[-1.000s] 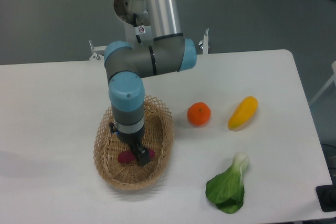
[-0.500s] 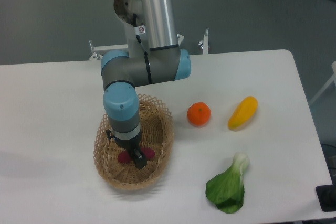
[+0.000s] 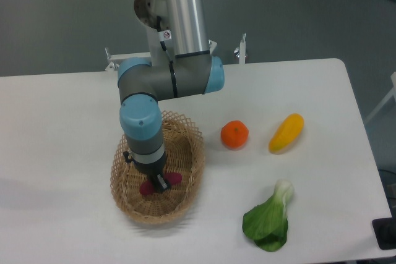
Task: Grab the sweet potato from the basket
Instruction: 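Lift the sweet potato out of the basket toward the yellow vegetable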
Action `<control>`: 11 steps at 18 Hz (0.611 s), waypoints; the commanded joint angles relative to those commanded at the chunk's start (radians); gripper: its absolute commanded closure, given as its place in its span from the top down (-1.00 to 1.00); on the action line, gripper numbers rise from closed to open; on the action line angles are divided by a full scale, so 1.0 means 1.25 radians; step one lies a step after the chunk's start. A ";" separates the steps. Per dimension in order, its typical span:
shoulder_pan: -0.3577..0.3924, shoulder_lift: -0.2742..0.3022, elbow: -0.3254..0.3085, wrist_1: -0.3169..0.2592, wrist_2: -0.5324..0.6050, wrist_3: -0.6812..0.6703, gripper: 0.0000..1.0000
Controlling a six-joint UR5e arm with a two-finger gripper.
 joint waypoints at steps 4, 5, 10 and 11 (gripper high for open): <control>0.021 0.056 0.005 -0.012 -0.002 0.005 -0.18; 0.032 0.070 0.006 -0.012 -0.002 0.005 -0.19; 0.102 0.115 0.082 -0.082 -0.013 0.006 -0.19; 0.118 0.123 0.099 -0.102 -0.016 0.006 -0.19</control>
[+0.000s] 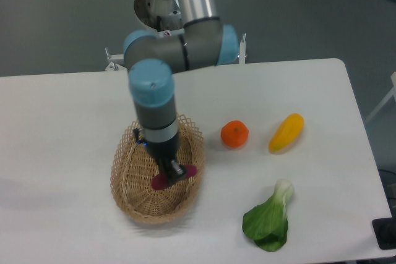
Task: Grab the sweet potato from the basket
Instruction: 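Lift the sweet potato out of the basket toward the yellow vegetable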
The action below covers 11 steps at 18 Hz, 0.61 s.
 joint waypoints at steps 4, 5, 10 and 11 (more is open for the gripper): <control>0.081 0.015 0.053 -0.067 -0.028 0.002 -0.19; 0.101 0.017 0.063 -0.086 -0.039 0.015 -0.19; 0.191 0.038 0.076 -0.142 -0.058 0.126 -0.20; 0.209 0.044 0.076 -0.149 -0.064 0.146 -0.19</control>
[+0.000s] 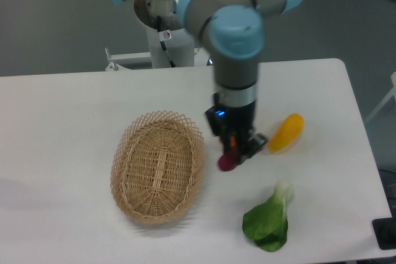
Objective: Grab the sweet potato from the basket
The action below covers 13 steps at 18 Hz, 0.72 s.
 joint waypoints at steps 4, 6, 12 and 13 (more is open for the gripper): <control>0.048 0.003 0.001 0.000 -0.010 0.049 -0.20; 0.069 0.003 0.000 0.000 -0.017 0.085 -0.20; 0.089 0.003 -0.007 -0.004 -0.020 0.108 -0.20; 0.089 0.003 -0.006 -0.004 -0.020 0.108 -0.20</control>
